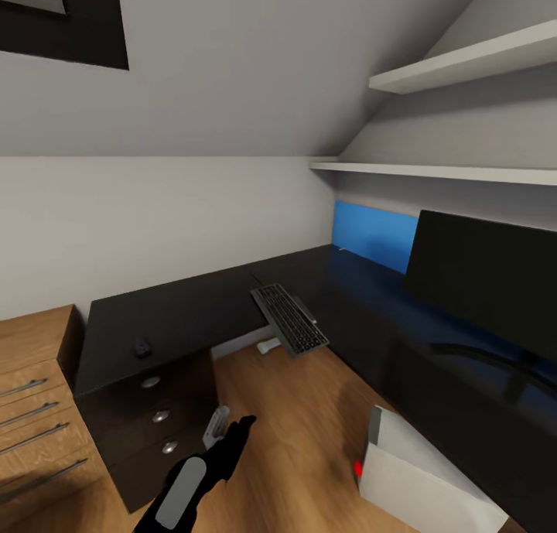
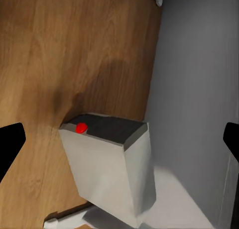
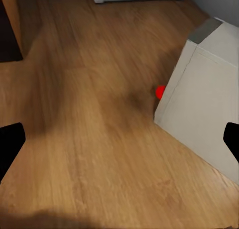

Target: In the bedroom, organize the workspace by keeping the computer under the desk, ensuring the monitor is on the desk, placing the keyboard on the desk next to the monitor, placing the mouse on the desk next to the keyboard, moving the folder from the swivel chair onto the desk next to the mouse, stacking the notebook on top of the folder with the pen on top of the notebook, and positioning the swivel chair next to the desk.

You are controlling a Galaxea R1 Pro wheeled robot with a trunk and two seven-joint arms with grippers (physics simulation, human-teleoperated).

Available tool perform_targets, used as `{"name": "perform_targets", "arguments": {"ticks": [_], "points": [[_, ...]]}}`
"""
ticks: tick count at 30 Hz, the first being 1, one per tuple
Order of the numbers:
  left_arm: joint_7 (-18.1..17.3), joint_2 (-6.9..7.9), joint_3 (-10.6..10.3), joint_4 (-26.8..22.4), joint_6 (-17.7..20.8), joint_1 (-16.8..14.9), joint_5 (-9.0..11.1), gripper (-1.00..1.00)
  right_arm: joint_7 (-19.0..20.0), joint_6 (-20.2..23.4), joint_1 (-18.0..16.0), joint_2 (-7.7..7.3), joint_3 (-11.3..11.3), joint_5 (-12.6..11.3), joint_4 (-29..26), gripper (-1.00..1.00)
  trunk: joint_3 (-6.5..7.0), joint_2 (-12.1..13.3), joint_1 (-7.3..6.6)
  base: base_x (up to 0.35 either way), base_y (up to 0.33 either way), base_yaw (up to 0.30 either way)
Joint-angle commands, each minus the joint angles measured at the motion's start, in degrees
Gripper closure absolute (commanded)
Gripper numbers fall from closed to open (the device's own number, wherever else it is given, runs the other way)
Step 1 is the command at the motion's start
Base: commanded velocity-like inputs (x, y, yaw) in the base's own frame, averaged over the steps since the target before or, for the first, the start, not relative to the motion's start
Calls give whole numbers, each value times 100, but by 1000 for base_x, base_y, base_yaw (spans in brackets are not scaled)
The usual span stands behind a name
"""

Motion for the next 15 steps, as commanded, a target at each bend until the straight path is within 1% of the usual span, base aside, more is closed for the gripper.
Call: {"name": "perform_targets", "arguments": {"ticks": [1,4,7,12,15], "points": [[16,2,-29,-12,10,-2,60,-100,-38,-28,-1,2,22,32,11,-100,-6,-3,3,306,0,0],[-144,4,-82,-11,10,0,56,-100,-38,-41,5,6,22,52,12,-100,-6,-3,3,282,0,0],[-270,5,-101,-7,10,0,54,-100,-35,-42,7,7,22,63,12,-100,-6,-3,3,176,0,0],[-519,48,-122,-4,13,-3,53,-100,-31,-42,9,9,27,75,13,-100,-6,-3,3,61,0,0],[-800,122,-143,-4,17,-2,55,-100,-30,-42,11,9,29,80,13,-100,-6,-3,3,19,0,0]]}}
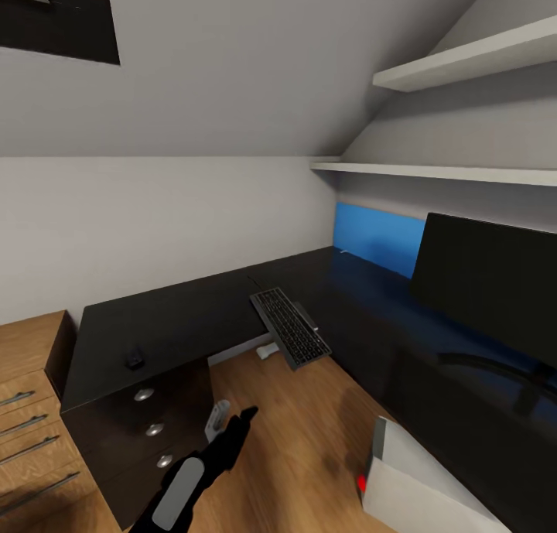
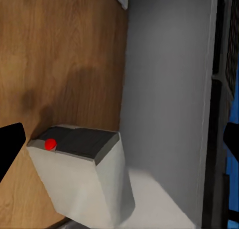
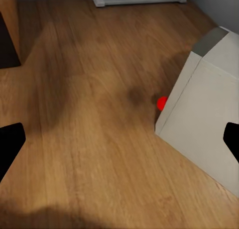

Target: In the bedroom, organize the workspace by keeping the computer under the desk, ensuring the monitor is on the desk, placing the keyboard on the desk next to the monitor, placing the mouse on the desk next to the keyboard, moving the folder from the swivel chair onto the desk next to the mouse, stacking the notebook on top of the folder with the pen on top of the notebook, and positioning the swivel chair next to the desk.

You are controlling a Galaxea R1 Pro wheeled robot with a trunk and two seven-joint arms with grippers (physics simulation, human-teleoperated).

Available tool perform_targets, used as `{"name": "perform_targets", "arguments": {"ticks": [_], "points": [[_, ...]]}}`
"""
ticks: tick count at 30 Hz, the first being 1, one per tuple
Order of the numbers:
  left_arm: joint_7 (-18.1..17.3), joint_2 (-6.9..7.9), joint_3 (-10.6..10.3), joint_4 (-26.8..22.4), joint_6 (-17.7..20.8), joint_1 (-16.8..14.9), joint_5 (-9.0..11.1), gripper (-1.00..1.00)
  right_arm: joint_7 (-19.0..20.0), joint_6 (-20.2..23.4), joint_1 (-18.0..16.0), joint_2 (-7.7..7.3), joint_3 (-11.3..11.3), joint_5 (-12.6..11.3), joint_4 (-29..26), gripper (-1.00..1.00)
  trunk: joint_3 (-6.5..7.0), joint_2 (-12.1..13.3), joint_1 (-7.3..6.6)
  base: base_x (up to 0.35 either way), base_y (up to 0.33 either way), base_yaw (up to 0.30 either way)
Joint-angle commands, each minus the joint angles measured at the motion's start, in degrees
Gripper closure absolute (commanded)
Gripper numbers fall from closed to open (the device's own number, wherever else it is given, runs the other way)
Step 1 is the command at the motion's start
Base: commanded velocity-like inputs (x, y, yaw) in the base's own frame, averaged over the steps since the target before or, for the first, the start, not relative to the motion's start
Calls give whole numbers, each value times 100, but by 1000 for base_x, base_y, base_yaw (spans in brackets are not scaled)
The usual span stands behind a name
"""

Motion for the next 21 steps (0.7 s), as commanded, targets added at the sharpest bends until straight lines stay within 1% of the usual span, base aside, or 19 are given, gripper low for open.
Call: {"name": "perform_targets", "arguments": {"ticks": [1,5,9,11,14,18,21], "points": [[-182,33,-5,-2,20,-2,37,-100,-37,-18,-7,0,35,18,11,-100,-6,-3,0,10,0,0],[-537,93,-15,-2,27,-2,16,-100,-36,-18,-6,0,36,23,11,-100,-6,-3,0,6,0,0],[-651,111,-39,-2,29,-3,-94,-100,-36,-18,-5,0,36,27,11,-100,-6,-3,0,5,0,0],[-693,116,-77,-2,29,-2,-195,-100,-36,-18,-4,0,36,36,11,-100,-6,-3,0,91,0,0],[-720,119,-132,-2,30,-2,-276,-100,-36,-18,-1,0,36,41,11,-100,-6,-3,0,191,0,0],[-777,121,-163,-2,30,-1,-313,-100,-36,-18,-1,0,36,44,11,-100,-6,-3,0,262,0,0],[-912,121,-172,-2,30,-3,-329,-100,-36,-18,-1,0,36,44,11,-100,-6,-3,0,156,0,0]]}}
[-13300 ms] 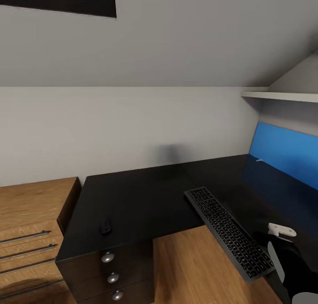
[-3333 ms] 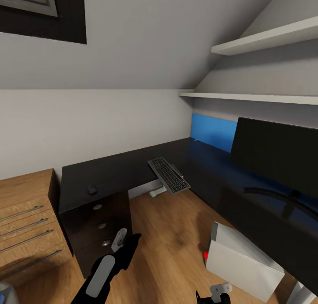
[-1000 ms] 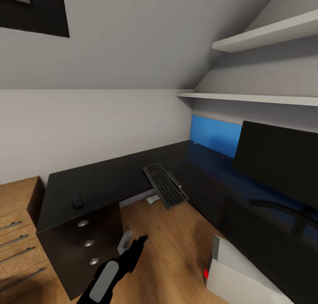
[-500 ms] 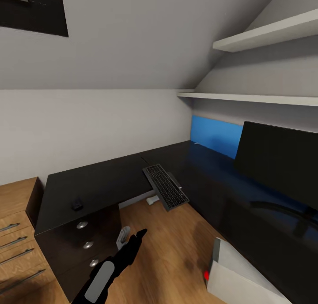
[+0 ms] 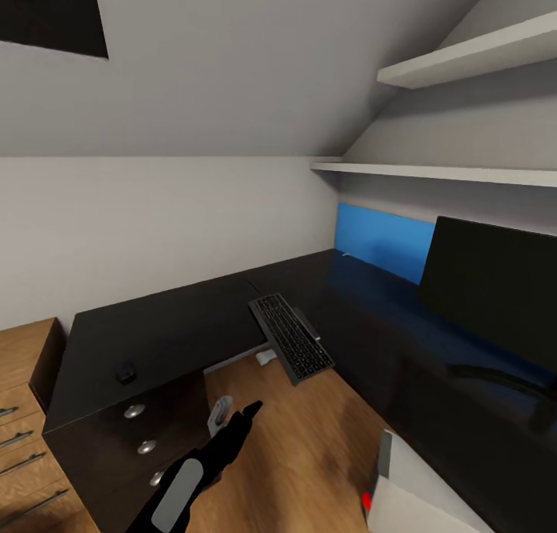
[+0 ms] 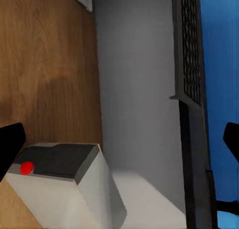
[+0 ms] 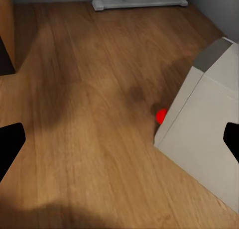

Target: In the bedroom, organize the workspace by keeping the computer under the desk, ensuring the monitor is on the desk, placing the keyboard on the desk next to the monitor, placing the mouse on the desk next to the keyboard, moving the folder from the swivel chair onto the desk next to the mouse, stacking the notebook on top of the folder with the pen on top of the notebook, and positioning the swivel chair next to the desk.

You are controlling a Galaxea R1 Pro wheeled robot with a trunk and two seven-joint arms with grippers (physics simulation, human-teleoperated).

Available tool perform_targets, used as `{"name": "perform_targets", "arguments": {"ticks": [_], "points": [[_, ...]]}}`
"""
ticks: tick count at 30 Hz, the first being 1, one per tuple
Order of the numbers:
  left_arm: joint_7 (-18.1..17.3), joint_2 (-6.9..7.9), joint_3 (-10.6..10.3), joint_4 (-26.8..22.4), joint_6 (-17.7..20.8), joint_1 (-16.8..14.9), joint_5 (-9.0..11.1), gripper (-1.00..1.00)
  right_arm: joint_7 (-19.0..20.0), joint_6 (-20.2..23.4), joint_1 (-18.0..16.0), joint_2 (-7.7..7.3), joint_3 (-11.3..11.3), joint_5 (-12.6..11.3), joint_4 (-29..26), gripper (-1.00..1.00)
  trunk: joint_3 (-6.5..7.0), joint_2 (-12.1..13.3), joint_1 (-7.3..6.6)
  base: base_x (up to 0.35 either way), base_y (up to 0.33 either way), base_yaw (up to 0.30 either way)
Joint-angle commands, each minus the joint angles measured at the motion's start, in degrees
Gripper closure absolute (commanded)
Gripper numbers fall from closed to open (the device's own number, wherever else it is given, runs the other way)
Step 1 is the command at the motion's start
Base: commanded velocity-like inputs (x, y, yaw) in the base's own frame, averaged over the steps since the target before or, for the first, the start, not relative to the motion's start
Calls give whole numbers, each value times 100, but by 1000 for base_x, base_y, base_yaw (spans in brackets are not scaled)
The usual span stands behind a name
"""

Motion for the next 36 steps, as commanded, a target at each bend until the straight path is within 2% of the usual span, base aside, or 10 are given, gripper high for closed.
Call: {"name": "perform_targets", "arguments": {"ticks": [1,27,31,36], "points": [[-27,0,3,-1,27,-1,41,-100,-37,-18,-6,0,39,10,11,-100,-6,-3,1,84,0,0],[-106,0,-5,2,33,-3,44,-100,-51,41,0,4,34,2,11,-100,-6,-3,1,95,0,0],[-106,0,-2,5,30,-2,44,-100,-52,37,68,-43,27,2,11,-100,-6,-3,1,5,0,0],[-106,3,-1,8,28,-3,41,-100,-47,31,271,-204,27,2,17,-100,-6,-3,1,1,0,0]]}}
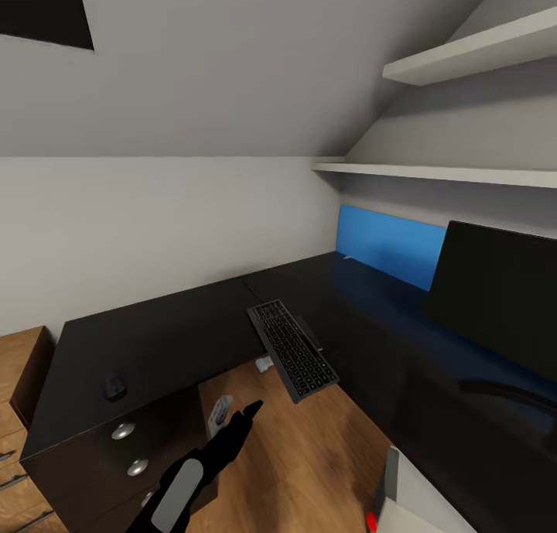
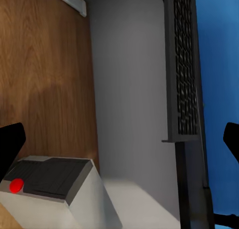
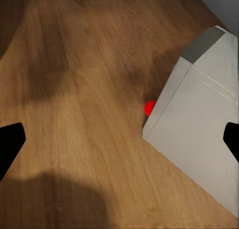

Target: In the bedroom, organize the workspace by keeping the computer under the desk, ensuring the monitor is on the desk, placing the keyboard on the desk next to the monitor, placing the mouse on the desk next to the keyboard, moving the folder from the swivel chair onto the desk next to the mouse, stacking the notebook on top of the folder with the pen on top of the notebook, and positioning the swivel chair next to the desk.

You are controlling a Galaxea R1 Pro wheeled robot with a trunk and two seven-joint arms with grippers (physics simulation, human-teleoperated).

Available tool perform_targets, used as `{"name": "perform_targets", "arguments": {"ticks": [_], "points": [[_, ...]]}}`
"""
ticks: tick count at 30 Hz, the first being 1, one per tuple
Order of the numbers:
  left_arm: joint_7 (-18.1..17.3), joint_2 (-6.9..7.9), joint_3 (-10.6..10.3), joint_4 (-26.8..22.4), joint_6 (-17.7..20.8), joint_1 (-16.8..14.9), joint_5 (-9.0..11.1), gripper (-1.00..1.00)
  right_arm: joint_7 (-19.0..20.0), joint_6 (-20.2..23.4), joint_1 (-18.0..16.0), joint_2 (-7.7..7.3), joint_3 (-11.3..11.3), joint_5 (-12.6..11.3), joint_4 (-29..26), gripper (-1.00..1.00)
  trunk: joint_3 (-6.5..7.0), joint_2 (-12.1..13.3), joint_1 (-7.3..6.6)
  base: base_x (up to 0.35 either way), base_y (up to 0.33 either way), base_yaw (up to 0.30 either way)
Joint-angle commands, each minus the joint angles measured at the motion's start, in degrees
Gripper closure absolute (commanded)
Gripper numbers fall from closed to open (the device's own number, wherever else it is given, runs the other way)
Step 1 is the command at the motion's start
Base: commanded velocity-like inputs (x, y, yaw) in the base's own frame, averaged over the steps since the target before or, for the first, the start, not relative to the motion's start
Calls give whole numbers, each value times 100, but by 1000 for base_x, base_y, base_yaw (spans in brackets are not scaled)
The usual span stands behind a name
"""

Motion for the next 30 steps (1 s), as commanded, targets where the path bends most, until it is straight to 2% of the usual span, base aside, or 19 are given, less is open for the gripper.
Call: {"name": "perform_targets", "arguments": {"ticks": [1,4,13,30], "points": [[-5,-1,3,0,28,-3,44,-100,-37,-21,22,-18,42,17,12,-100,-6,-3,0,0,0,0],[-5,-5,0,0,27,-3,44,-100,-33,-63,119,-65,43,17,13,-100,-6,-3,0,0,0,0],[-5,-12,-5,-2,27,-2,48,-100,-28,-144,278,-80,44,9,14,-100,-6,-3,0,0,0,0],[-5,-21,-51,0,34,-2,48,-100,-27,-144,308,-73,44,8,14,-100,-6,-3,0,23,-25,0]]}}
